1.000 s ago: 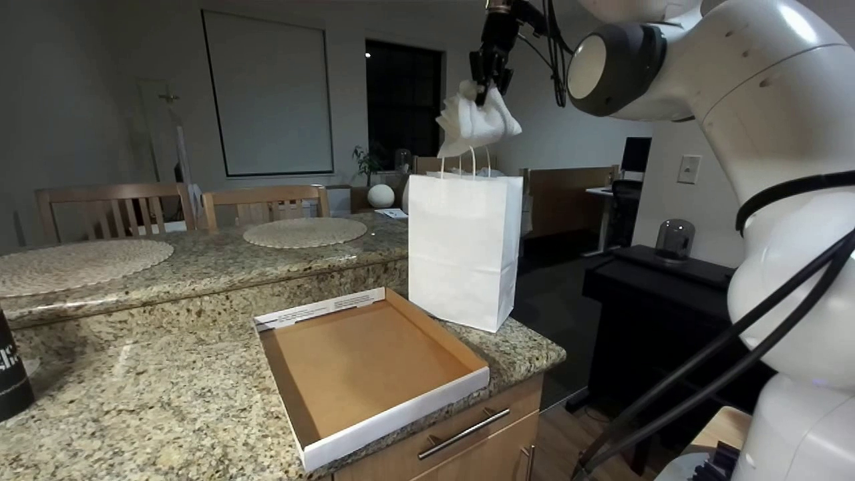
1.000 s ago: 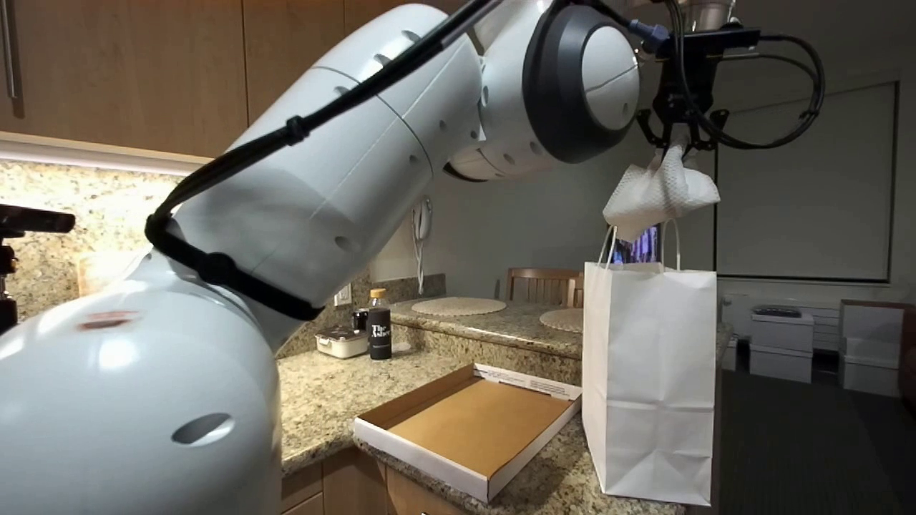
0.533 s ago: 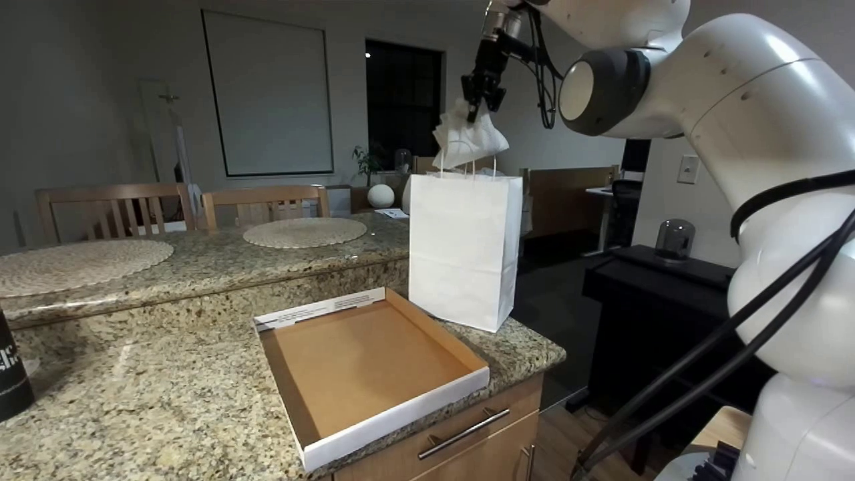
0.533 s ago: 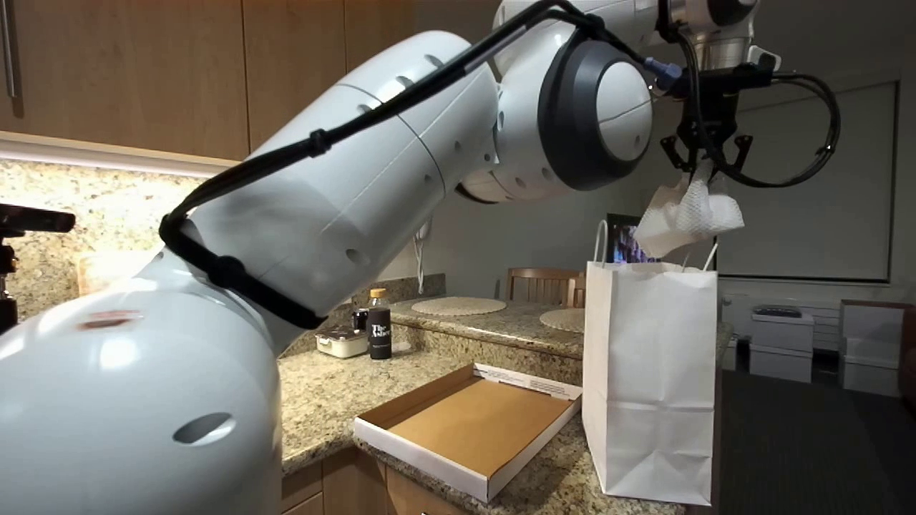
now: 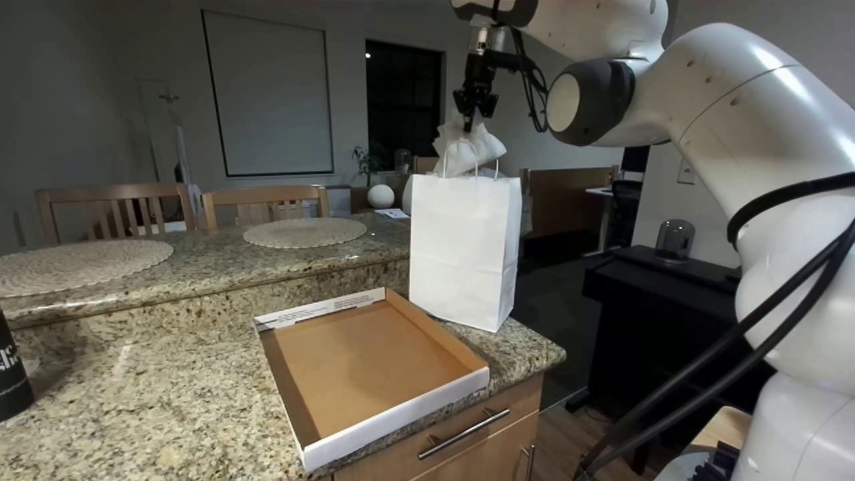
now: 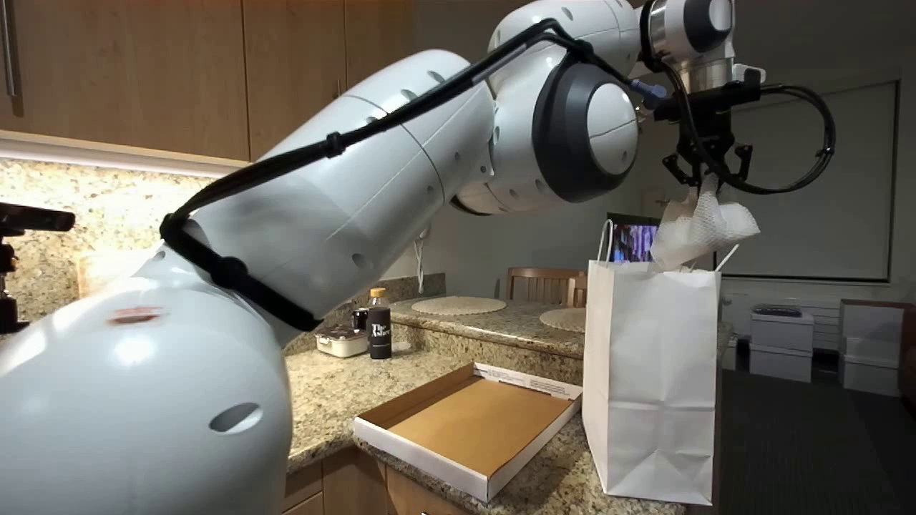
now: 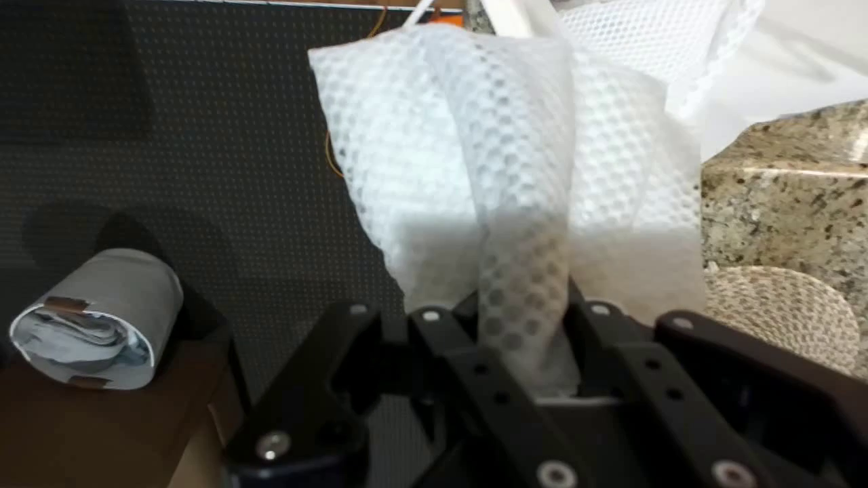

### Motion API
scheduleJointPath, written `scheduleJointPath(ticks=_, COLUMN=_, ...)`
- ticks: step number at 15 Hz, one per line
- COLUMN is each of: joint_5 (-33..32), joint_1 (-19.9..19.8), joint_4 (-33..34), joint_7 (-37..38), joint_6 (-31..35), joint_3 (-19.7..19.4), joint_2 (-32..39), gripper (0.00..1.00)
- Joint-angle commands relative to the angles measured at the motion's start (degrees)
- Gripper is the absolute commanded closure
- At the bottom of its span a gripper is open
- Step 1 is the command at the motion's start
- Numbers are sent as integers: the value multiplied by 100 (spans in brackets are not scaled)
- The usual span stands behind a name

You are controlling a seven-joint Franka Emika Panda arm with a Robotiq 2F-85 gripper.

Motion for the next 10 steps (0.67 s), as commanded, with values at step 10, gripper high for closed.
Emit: scheduleJointPath(ticks=10, joint_5=-1537, joint_1=1076, joint_4=-295, joint_7=-807, joint_6=-1533, joint_3=-633, joint_2=-85, gripper=92)
